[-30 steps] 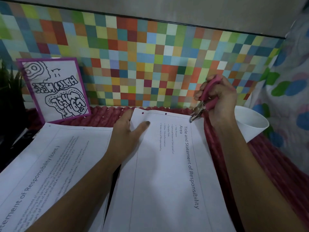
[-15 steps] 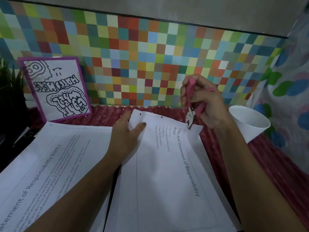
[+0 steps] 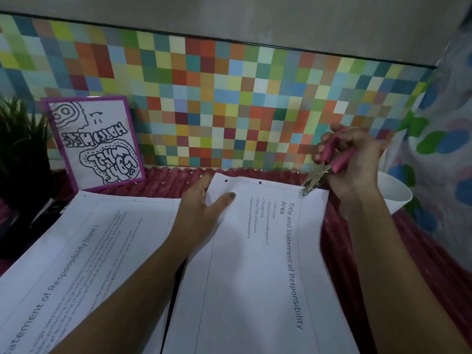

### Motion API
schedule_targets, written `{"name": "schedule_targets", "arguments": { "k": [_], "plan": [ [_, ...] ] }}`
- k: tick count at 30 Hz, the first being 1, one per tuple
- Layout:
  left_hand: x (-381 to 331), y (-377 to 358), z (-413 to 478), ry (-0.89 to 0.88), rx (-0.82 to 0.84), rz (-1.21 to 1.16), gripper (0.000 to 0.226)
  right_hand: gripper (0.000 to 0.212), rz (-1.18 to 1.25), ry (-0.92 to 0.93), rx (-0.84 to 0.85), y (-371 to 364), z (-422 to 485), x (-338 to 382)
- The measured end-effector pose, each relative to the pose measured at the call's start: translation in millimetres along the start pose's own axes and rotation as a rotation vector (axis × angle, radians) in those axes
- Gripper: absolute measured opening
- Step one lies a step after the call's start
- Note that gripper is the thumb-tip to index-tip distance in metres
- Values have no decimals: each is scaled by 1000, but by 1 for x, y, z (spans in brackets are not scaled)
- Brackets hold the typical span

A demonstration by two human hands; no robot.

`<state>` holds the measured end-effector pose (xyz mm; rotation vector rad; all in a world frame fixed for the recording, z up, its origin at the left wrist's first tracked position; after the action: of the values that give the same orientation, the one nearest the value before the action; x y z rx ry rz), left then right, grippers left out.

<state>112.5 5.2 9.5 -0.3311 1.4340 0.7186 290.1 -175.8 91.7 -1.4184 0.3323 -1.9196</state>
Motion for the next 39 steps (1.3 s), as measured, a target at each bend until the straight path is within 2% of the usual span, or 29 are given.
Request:
{"name": "schedule_targets", "arguments": {
  "k": [5, 8, 9, 11, 13, 17, 20, 25, 30, 35, 39],
  "plan": [
    [15, 9, 11, 142, -32, 69, 30, 23, -7, 11, 73, -11, -5, -5],
    [10, 12, 10, 167, -159, 222, 45, 26, 6, 35, 111, -14, -4, -5],
    [0, 10, 7, 86, -220, 298, 53, 27, 9, 42, 121, -15, -3, -4],
    [-29, 1, 1, -198, -301, 485, 60, 29, 11, 57, 136, -17, -3, -3],
    [-58, -21, -1, -380, -217, 602, 50, 30, 7, 76, 152, -19, -4, -2],
    [-79, -73, 2, -392, 129, 732, 26, 30, 24, 103, 166, -22, -5, 0],
    [-69, -82, 11, -384, 147, 702, 19, 29, 15, 128, 159, -22, -5, 2],
    [-63, -77, 17, -395, 157, 477, 13, 30, 35, 138, 145, -22, -6, 4],
    [-58, -82, 19, -406, 126, 447, 12, 30, -41, 163, 196, -27, -10, 6],
    [-58, -83, 18, -543, 30, 450, 13, 33, 10, 142, 264, -34, -14, 12],
    [-66, -84, 14, -646, -25, 475, 14, 34, 60, 99, 212, -30, -10, 21]
  ]
}}
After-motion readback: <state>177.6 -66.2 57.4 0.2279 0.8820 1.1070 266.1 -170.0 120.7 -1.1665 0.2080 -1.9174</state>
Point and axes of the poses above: each hand's wrist, its own z-axis towards the middle knuckle, its own y-axis out of the back of the hand, x = y × z, the point moved 4 cm from there along z, towards the middle knuckle, and after that the axes turned 13 degrees about y, right-handed, at the moved point
